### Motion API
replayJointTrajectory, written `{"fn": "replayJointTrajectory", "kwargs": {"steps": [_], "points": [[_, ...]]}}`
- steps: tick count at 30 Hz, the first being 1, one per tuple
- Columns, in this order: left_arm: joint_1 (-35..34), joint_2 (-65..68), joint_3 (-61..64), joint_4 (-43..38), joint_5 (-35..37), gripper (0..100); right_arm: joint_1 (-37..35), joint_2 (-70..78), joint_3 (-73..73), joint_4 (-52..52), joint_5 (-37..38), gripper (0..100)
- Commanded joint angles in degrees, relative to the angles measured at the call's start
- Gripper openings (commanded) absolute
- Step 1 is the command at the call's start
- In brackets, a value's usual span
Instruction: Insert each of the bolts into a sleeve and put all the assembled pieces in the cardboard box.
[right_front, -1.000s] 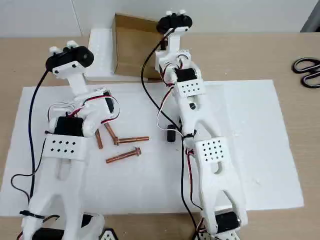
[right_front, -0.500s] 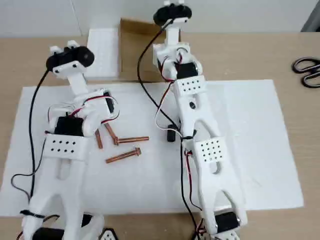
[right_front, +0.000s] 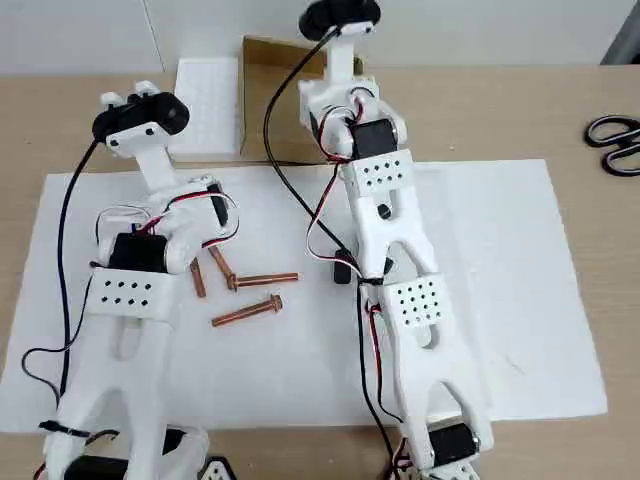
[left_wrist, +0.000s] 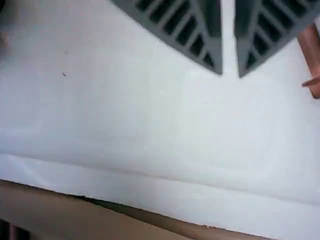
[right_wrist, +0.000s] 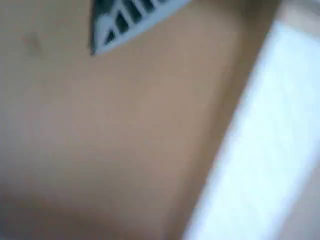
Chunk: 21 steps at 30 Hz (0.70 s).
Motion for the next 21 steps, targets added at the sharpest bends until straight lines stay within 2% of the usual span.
{"fn": "replayJointTrajectory", "kwargs": {"steps": [1, 8, 17, 21], "points": [[-0.09, -0.7, -0.66, -0.18, -0.35, 1, -0.04, -8.84, -2.2, 3.91, 0.53, 17.7], [0.0, -0.7, -0.92, -0.44, -0.35, 1, -0.31, -10.24, -2.64, 11.82, 0.7, 17.7], [0.26, -0.7, -6.81, 0.0, -0.26, 1, -0.04, -19.74, -2.55, 32.22, 0.62, 17.7], [0.35, -0.7, -11.21, 4.48, -0.26, 1, 0.92, -22.99, -2.55, 33.1, 0.62, 17.7]]}}
